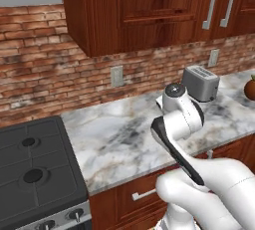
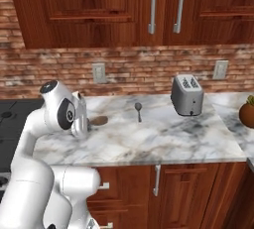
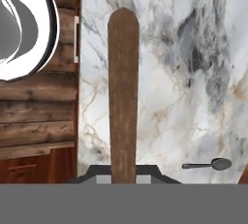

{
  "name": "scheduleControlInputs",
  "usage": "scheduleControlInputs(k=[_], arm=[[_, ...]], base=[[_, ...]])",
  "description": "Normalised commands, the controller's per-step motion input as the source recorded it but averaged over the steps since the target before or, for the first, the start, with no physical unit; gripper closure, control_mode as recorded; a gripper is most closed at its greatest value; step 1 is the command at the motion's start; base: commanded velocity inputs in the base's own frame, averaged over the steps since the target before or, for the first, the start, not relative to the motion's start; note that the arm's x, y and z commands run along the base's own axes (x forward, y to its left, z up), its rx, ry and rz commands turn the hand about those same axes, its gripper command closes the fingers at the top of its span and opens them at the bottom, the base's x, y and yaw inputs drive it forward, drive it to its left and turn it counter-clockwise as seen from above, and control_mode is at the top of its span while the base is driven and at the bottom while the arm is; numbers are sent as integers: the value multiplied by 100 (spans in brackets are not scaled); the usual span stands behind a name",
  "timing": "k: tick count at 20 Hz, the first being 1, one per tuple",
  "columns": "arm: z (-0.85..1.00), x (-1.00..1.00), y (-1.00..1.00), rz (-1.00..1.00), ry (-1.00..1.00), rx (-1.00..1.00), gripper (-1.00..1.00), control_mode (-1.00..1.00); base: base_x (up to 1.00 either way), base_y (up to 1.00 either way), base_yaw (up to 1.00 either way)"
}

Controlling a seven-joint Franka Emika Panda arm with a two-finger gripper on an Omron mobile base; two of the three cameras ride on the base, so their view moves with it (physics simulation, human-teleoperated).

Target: Organize the utensils by type. Pick up the wooden spoons from the counter and place them in the open cabinet. Then pick up the metallic utensils from the counter and place them in the open drawer.

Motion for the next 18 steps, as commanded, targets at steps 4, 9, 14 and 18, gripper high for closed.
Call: scheduleControlInputs(k=[4,9,14,18], arm=[[0,0,0,0,0,0,100,100],[0,0,0,0,0,0,100,100],[0,0,0,0,0,0,100,100],[0,0,0,0,0,0,100,100]], base=[[-48,-30,8],[-50,-18,25],[-48,-10,43],[-46,-1,61]])
